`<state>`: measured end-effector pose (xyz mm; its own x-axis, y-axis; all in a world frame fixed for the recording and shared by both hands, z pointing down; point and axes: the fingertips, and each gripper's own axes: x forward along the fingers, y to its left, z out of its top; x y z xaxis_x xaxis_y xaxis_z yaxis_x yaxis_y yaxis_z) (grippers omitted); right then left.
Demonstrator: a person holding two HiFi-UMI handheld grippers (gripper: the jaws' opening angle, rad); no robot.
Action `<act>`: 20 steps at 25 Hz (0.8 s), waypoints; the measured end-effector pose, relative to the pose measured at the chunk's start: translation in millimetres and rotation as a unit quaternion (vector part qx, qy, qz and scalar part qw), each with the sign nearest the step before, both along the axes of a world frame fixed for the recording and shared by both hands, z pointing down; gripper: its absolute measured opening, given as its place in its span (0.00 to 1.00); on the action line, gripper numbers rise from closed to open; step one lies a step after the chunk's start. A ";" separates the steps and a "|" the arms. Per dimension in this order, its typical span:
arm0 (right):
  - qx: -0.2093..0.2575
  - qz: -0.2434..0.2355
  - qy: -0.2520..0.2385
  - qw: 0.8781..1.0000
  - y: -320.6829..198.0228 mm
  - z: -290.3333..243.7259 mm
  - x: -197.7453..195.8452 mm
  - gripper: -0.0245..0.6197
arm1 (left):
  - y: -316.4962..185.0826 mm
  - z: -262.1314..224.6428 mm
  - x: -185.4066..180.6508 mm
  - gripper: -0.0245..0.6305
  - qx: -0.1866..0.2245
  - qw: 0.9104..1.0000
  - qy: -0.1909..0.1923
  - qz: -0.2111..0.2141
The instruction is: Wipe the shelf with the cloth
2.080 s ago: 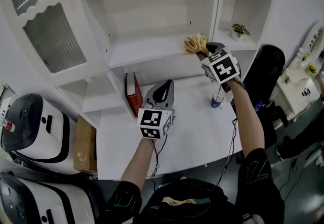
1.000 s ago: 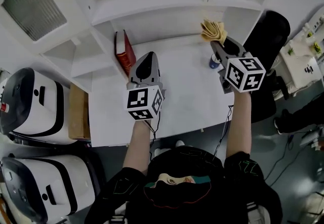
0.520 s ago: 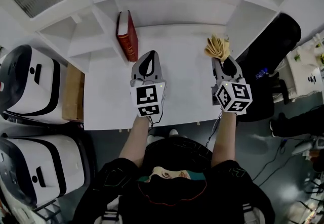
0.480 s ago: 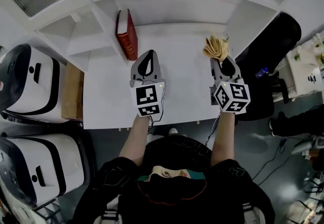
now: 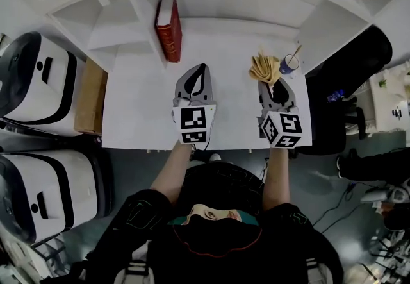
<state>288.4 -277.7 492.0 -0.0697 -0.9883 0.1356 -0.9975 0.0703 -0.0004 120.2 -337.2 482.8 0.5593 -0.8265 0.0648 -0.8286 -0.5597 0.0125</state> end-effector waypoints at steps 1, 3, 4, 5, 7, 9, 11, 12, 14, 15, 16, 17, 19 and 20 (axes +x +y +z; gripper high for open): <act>0.000 -0.003 0.000 1.000 -1.7 0.3 -2.8 0.23 | -1.1 0.7 -1.4 0.04 -0.002 1.000 -0.001 0.000; 0.001 -0.007 -0.002 1.000 -4.2 0.3 -6.7 0.23 | -2.9 2.1 -3.6 0.04 -0.011 1.000 0.000 -0.001; 0.001 -0.008 -0.005 1.000 -5.0 -0.8 -7.3 0.23 | -3.4 2.2 -3.5 0.04 -0.016 1.000 0.002 -0.001; 0.003 -0.008 -0.006 1.000 -5.5 -3.1 -7.6 0.23 | -3.7 1.4 -2.6 0.04 -0.018 1.000 0.003 0.001; 0.010 -0.010 -0.004 1.000 -7.2 -9.6 -8.5 0.23 | -4.3 -2.1 -0.1 0.04 -0.014 1.000 0.005 0.003; 0.016 -0.012 -0.005 1.000 -8.8 -14.2 -8.7 0.23 | -5.1 -4.8 1.6 0.04 -0.008 1.000 0.005 0.004; 0.021 -0.009 -0.008 1.000 -8.9 -16.0 -7.1 0.23 | -5.7 -6.7 2.1 0.04 -0.003 1.000 0.005 0.003; 0.023 -0.008 -0.010 1.000 -9.0 -16.1 -6.2 0.23 | -6.2 -7.6 1.8 0.04 -0.001 1.000 0.007 0.001; 0.024 -0.006 -0.010 1.000 -9.4 -14.8 -5.1 0.23 | -7.2 -8.8 0.3 0.04 0.001 1.000 0.016 -0.002; 0.024 -0.005 -0.009 1.000 -9.5 -13.8 -4.3 0.23 | -7.6 -8.8 -0.2 0.04 0.000 1.000 0.021 -0.004; 0.025 -0.005 -0.009 1.000 -9.5 -12.9 -3.3 0.23 | -7.9 -8.5 -0.2 0.04 -0.001 1.000 0.024 -0.005; 0.026 -0.004 -0.009 1.000 -9.3 -12.4 -2.1 0.23 | -8.0 -8.5 0.5 0.04 -0.003 1.000 0.025 -0.006; 0.028 -0.002 -0.009 1.000 -8.8 -11.7 0.9 0.23 | -7.8 -9.3 3.2 0.04 -0.003 1.000 0.025 -0.006; 0.028 -0.001 -0.009 1.000 -8.5 -11.5 2.4 0.22 | -7.5 -9.8 4.8 0.04 -0.002 1.000 0.025 -0.005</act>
